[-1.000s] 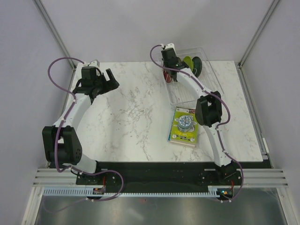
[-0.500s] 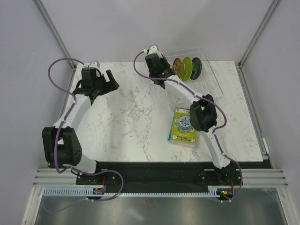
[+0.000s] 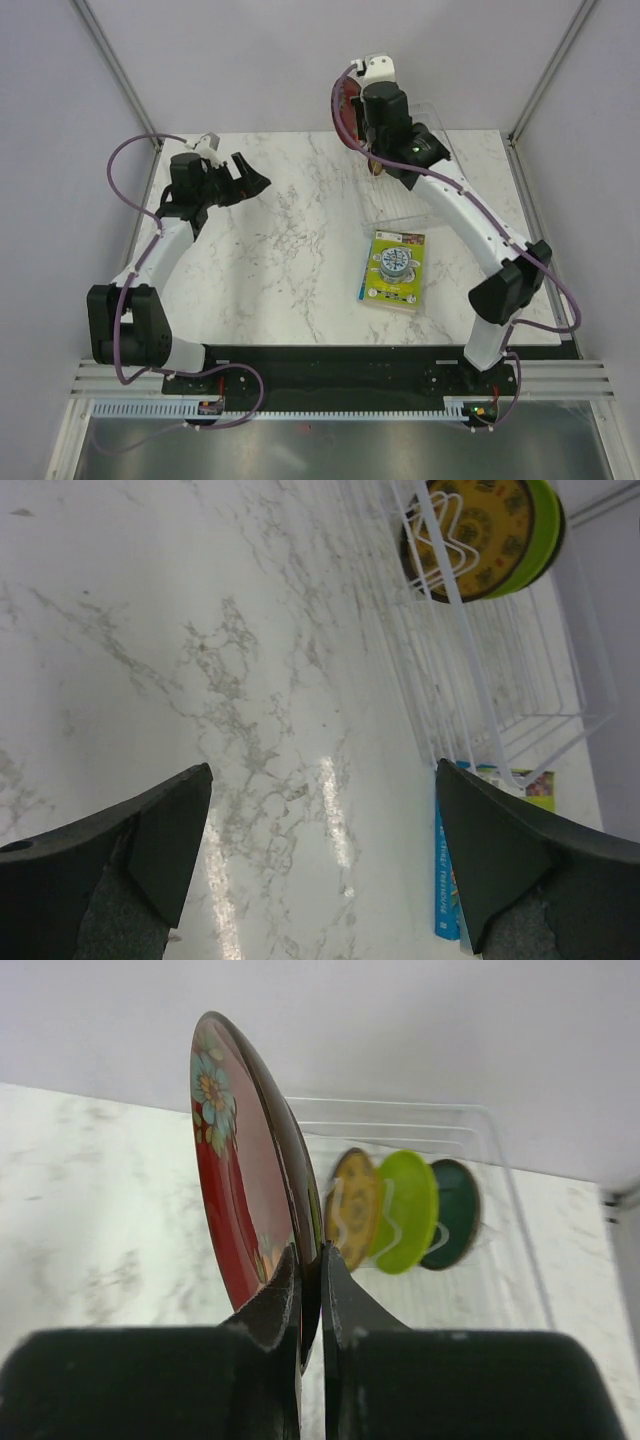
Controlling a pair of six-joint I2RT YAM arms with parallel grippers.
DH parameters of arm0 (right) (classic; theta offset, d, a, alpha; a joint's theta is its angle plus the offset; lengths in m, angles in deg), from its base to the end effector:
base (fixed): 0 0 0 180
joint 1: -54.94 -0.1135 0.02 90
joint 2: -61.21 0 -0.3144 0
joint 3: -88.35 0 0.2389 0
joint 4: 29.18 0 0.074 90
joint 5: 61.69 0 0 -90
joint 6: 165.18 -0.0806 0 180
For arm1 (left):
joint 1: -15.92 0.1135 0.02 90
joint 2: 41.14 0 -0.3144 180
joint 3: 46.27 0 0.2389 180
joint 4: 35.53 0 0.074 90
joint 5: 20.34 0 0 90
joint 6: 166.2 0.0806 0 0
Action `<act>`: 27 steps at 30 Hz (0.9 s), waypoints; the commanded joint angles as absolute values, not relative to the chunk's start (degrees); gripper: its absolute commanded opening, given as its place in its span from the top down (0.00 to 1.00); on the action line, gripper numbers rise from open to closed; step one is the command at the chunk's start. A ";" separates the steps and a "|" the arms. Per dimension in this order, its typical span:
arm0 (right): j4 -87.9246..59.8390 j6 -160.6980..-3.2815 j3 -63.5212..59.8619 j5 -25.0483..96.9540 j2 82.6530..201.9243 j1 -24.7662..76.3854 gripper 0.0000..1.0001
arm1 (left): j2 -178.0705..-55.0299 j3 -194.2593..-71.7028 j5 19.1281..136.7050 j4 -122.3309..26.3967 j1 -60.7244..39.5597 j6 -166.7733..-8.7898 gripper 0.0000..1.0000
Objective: Unload the plates from the dish rack
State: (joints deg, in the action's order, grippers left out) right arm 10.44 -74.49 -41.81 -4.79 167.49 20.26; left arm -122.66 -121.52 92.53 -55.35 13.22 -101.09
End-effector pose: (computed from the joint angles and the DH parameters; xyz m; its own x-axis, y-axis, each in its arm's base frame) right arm 0.4056 0.2271 0.4736 -0.2225 -0.1662 -0.9606 -0.0471 0.9860 -0.1597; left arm 0.3424 -0.0475 0.3332 -0.5635 -0.3616 -0.7428 0.1708 0.8287 -0.5330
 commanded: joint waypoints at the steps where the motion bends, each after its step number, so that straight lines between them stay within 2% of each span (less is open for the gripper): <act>1: 11.21 -88.43 -33.63 16.94 160.80 19.87 1.00 | -121.12 -117.34 104.54 -39.73 13.37 -109.06 0.00; 3: 9.63 -93.70 -30.36 23.70 159.74 19.87 1.00 | -120.86 -115.93 106.12 -36.64 13.37 -111.79 0.00; 11: -2.76 -103.03 -15.94 34.11 155.52 19.87 1.00 | -117.52 -107.84 109.38 -20.64 13.37 -121.63 0.01; 20: -14.01 -111.99 -7.68 42.80 153.84 19.78 1.00 | -117.00 -103.88 108.86 -18.61 13.37 -122.61 0.03; 27: -19.12 -115.60 -3.72 44.48 152.70 19.78 1.00 | -114.62 -101.51 105.69 -20.28 13.72 -120.41 0.04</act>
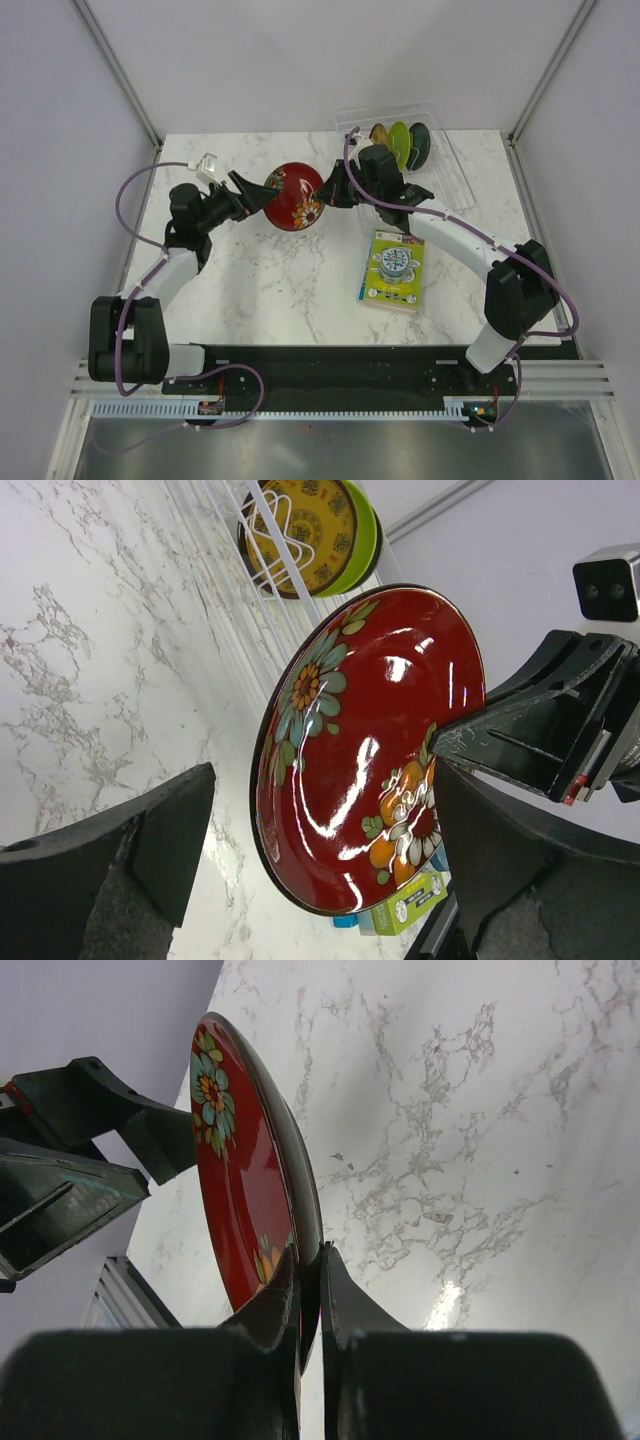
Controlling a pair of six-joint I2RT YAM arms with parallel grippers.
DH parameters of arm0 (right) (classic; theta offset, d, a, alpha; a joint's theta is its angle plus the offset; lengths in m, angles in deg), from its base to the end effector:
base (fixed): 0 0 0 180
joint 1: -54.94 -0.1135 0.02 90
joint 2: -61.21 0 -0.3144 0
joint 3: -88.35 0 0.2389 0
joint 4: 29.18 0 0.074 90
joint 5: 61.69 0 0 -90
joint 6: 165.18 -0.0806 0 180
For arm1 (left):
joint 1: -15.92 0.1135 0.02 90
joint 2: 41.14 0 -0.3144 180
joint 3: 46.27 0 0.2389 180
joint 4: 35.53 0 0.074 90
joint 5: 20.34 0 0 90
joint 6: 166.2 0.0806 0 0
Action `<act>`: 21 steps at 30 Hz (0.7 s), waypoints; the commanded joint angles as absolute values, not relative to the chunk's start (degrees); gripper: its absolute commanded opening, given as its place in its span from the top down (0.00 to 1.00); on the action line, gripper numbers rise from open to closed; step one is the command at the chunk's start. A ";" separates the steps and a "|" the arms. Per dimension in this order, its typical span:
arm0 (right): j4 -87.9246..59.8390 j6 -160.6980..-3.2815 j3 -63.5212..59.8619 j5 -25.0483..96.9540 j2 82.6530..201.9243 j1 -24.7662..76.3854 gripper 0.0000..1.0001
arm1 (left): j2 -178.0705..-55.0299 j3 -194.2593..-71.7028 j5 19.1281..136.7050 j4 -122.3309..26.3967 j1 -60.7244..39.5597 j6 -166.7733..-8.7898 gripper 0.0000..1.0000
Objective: Unload the plates from the dish rack
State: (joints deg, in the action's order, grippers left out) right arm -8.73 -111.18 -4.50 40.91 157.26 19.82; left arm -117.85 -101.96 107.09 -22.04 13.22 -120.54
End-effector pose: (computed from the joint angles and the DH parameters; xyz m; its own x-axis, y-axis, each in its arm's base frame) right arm 0.3428 0.2626 0.3516 -0.6915 0.2149 -0.6896 -0.3936 0.6884 0.6092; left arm 0.3049 -0.0634 0.3157 -0.5404 -0.5301 -0.6534 0.3657 0.5513 -0.7499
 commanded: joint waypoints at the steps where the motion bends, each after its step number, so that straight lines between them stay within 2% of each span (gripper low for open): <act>1: -20.16 -116.04 -3.54 45.18 152.62 19.87 1.00 | -114.79 -101.68 105.95 -20.28 13.81 -120.41 0.04; 4: -23.06 -118.41 -1.96 47.29 152.96 19.78 1.00 | -116.02 -101.33 107.09 -18.53 13.81 -122.07 0.18; 5: -24.12 -119.11 -1.26 47.56 152.70 19.78 1.00 | -116.46 -101.16 107.44 -17.47 13.81 -122.43 0.27; 7: -26.93 -121.22 -0.03 49.22 152.88 19.78 1.00 | -117.34 -100.89 107.80 -16.68 13.81 -123.04 0.36; 8: -27.81 -121.84 0.32 50.10 152.96 19.78 1.00 | -117.52 -100.72 107.89 -15.98 13.89 -123.31 0.48; 10: -32.01 -125.18 1.38 52.90 153.67 19.87 1.00 | -118.22 -100.10 107.89 -15.01 13.90 -124.01 0.58; 11: -33.00 -126.14 1.56 53.70 153.93 19.87 1.00 | -118.40 -100.10 108.15 -14.83 13.98 -124.28 0.69; 13: -37.11 -129.64 2.26 56.33 155.16 19.87 1.00 | -119.10 -99.75 108.50 -13.60 14.16 -125.06 0.78; 14: -39.31 -131.15 2.70 57.48 155.60 19.96 1.00 | -119.45 -99.57 109.11 -13.07 14.25 -125.42 0.88; 16: -45.62 -135.88 3.75 59.85 157.44 20.22 1.00 | -120.15 -99.48 109.64 -12.28 14.77 -126.03 0.98; 17: -47.06 -136.69 3.84 61.43 158.06 20.31 1.00 | -120.33 -99.40 109.65 -12.54 15.04 -126.12 0.98; 19: -48.21 -137.40 3.76 62.15 159.47 20.92 0.79 | -120.42 -99.40 109.38 -14.20 15.83 -125.86 0.98; 21: -47.34 -136.27 3.49 62.07 159.30 21.71 0.69 | -120.42 -99.13 109.29 -14.91 19.15 -125.42 0.98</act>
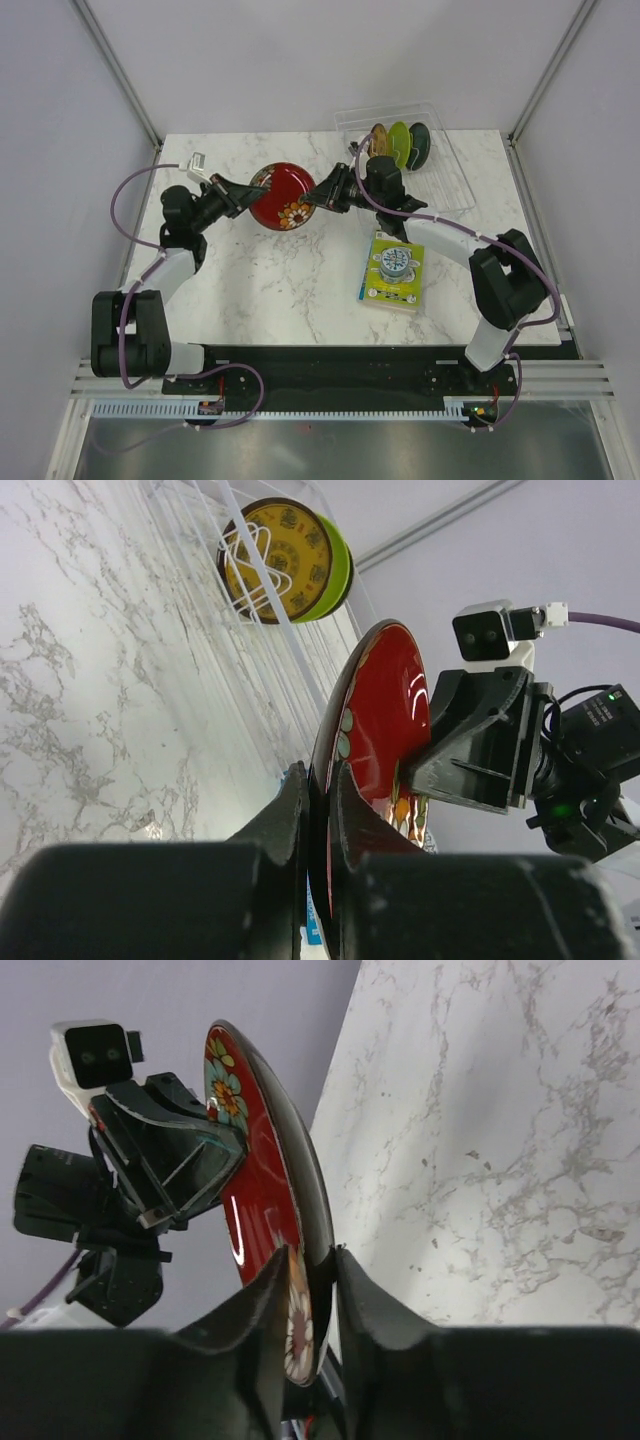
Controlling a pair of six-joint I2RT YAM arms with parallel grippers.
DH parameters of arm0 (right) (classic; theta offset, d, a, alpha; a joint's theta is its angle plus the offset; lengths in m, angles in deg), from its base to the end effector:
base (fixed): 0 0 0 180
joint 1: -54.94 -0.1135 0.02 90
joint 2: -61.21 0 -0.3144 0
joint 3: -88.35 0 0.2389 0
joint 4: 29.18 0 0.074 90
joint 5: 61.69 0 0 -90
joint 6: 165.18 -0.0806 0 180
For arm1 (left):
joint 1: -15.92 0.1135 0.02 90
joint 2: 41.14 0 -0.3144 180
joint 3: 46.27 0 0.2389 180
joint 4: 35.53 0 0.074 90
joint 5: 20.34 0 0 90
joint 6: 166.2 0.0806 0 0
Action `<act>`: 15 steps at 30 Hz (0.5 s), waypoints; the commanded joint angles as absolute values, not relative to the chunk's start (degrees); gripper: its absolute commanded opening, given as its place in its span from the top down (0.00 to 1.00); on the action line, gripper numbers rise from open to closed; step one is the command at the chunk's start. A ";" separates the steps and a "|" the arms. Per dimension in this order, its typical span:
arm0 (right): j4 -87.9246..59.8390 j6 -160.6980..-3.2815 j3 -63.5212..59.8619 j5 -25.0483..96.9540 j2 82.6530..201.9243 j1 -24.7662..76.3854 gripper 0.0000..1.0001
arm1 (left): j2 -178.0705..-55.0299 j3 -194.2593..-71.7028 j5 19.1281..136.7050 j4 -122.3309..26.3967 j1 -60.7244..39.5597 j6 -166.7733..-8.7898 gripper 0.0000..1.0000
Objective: Unload the plates from the dish rack
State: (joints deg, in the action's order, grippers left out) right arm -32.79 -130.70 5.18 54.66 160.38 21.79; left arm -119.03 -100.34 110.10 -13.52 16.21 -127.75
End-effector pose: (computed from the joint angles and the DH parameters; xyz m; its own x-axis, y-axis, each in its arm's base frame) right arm 0.3510 0.2720 0.3267 -0.8048 0.3566 -0.4744 -0.3348 0.3872 0.8590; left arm 0.3081 -0.0507 0.3201 -0.5244 -0.5987 -0.6055 0.3760 0.4752 -0.7955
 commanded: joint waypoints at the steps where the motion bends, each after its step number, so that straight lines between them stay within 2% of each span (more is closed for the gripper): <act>1: -43.94 -135.13 3.23 61.28 158.95 22.93 0.61 | -120.25 -99.13 109.03 -17.18 19.87 -124.29 0.98; 2: -41.21 -130.94 2.79 60.49 158.42 23.55 0.40 | -119.72 -99.13 107.81 -18.59 20.83 -123.58 0.98; 3: -33.87 -128.46 0.96 57.78 157.28 24.86 0.38 | -119.54 -99.13 106.84 -20.61 22.67 -122.79 0.98; 9: -7.83 -108.35 -11.52 42.67 154.63 30.93 0.34 | -119.98 -100.01 98.93 -32.31 27.86 -114.62 0.98; 15: 3.36 -99.62 -22.24 30.44 158.50 35.06 0.34 | -124.81 -101.51 94.36 -35.66 27.96 -112.76 0.98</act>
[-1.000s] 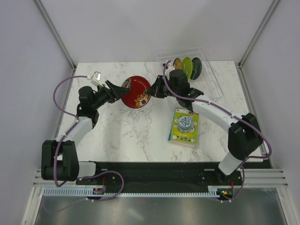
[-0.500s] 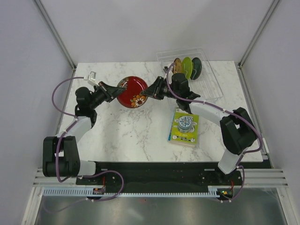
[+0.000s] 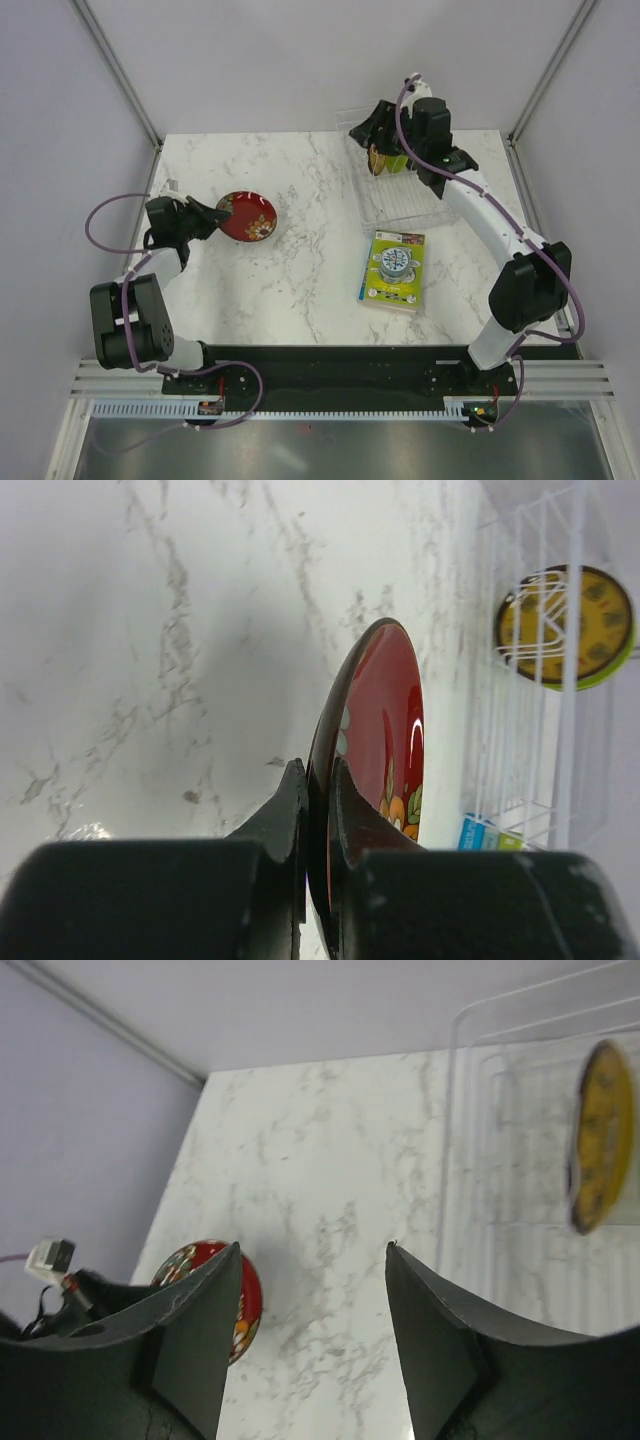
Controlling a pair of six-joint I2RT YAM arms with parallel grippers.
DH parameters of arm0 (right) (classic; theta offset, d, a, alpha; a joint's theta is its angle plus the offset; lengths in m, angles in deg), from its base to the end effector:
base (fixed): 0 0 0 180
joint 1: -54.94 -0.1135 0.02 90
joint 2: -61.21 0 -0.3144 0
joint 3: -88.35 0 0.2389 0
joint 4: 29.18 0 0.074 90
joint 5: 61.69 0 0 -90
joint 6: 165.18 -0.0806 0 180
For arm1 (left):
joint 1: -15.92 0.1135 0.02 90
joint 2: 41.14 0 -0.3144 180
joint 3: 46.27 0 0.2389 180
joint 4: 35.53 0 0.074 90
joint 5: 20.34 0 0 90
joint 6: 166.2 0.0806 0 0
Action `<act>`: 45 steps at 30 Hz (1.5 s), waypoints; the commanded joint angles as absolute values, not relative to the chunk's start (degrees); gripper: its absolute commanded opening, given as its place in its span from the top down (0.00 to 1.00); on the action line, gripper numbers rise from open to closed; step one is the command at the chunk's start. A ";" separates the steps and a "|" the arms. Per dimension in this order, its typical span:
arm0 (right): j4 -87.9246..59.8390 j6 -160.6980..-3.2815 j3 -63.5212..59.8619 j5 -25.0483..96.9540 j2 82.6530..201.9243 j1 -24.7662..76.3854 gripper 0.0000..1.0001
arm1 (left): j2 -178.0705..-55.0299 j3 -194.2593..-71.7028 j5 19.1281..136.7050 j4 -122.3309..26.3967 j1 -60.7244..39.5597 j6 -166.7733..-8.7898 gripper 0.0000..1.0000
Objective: Unload the plates from the dish rack
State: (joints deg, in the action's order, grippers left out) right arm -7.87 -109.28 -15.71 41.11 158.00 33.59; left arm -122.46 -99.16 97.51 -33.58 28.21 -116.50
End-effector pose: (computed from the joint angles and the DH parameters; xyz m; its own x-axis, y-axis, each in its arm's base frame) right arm 0.4053 0.1776 0.4189 -0.4984 0.3922 -0.7732 -0.3331 0.7368 0.5884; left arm 0.3135 0.0298 0.2458 -0.4748 -0.6887 -0.5479 -0.1137 0.6654 -0.7378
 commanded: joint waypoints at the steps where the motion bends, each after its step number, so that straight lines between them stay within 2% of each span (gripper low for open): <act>1: 4.25 -97.78 -23.56 28.68 159.46 35.33 0.34 | -125.95 -101.33 94.00 -35.66 27.87 -112.85 0.98; 5: 7.95 -94.08 -30.77 23.22 165.69 36.21 0.34 | -128.59 -101.41 90.84 -36.53 27.96 -112.06 0.98; 14: 8.65 -89.33 -36.23 18.12 174.31 36.83 0.35 | -130.88 -102.56 83.56 -41.72 27.96 -109.95 0.98; 19: 9.27 -87.92 -39.39 17.41 178.97 37.01 0.35 | -131.84 -104.40 80.38 -46.37 27.87 -109.25 0.87; 23: 10.32 -86.52 -44.13 16.98 183.19 37.09 0.36 | -133.52 -105.11 81.44 -48.57 27.96 -110.21 0.85; 24: 11.02 -86.08 -45.10 16.89 183.81 37.01 0.37 | -133.69 -105.11 81.52 -48.92 27.87 -110.13 0.82; 26: 11.64 -84.94 -47.99 15.31 186.00 37.09 0.38 | -134.13 -105.37 80.73 -49.80 27.96 -110.13 0.69; 32: 13.05 -81.69 -52.31 10.83 190.84 37.09 0.39 | -134.48 -106.51 79.50 -52.79 27.87 -109.95 0.52; 42: 12.96 -75.97 -56.45 6.34 196.29 37.01 0.45 | -130.80 -106.95 73.35 -56.22 27.87 -109.69 0.44; 45: 12.87 -75.61 -57.06 5.81 197.26 37.09 0.51 | -128.78 -107.04 70.98 -57.19 27.87 -109.69 0.43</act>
